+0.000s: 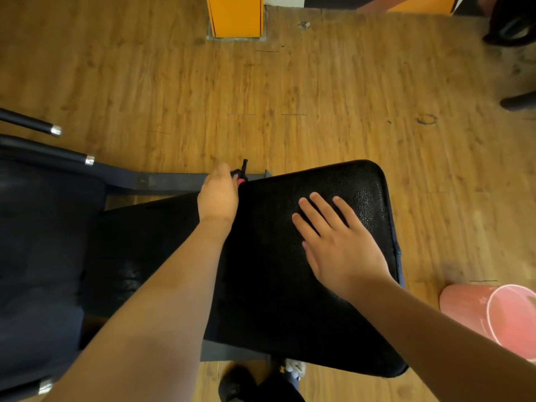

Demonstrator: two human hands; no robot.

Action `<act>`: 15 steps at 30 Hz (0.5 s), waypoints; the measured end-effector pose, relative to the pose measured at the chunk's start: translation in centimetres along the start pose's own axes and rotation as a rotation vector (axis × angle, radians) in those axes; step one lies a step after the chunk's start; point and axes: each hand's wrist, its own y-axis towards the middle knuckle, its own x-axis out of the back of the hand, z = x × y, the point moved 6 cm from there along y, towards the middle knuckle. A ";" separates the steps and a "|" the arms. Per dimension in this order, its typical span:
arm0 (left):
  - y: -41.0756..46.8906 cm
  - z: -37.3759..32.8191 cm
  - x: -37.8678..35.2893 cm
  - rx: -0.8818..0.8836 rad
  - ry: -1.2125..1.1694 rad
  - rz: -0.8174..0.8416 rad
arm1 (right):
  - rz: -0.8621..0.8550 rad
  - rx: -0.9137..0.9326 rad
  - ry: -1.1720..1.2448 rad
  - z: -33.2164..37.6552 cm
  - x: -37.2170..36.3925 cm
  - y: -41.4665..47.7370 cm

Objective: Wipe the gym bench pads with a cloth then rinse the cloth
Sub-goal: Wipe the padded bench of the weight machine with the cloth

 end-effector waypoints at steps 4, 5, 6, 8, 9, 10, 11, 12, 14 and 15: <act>0.1 -0.2 -0.1 -0.020 0.065 0.042 | -0.041 -0.018 0.051 0.2 1.0 0.6; 0.2 -0.2 -0.2 -0.024 0.069 0.045 | -0.060 -0.015 0.064 0.7 1.5 1.6; 0.3 -0.1 -0.3 -0.031 0.077 0.043 | -0.088 0.003 0.076 1.5 2.2 3.0; 0.4 0.1 -0.5 -0.036 0.090 0.049 | -0.107 0.066 0.105 3.6 3.0 5.9; 0.4 0.2 -0.5 -0.035 0.090 0.051 | -0.073 0.098 0.100 4.4 2.8 7.0; 0.4 0.1 -0.5 -0.037 0.087 0.051 | -0.030 0.128 0.071 4.9 2.2 7.6; 0.5 0.1 -0.4 -0.052 0.083 0.050 | 0.025 0.151 0.038 5.3 1.1 8.1; 0.6 0.3 -0.4 -0.087 0.082 0.048 | 0.085 0.159 0.004 5.4 0.0 8.1; 0.9 0.5 -0.6 -0.182 0.091 0.050 | 0.110 0.137 -0.046 5.1 -1.6 8.1; 1.2 0.6 -0.6 -0.212 0.103 0.045 | 0.088 0.131 -0.042 5.1 -1.7 8.3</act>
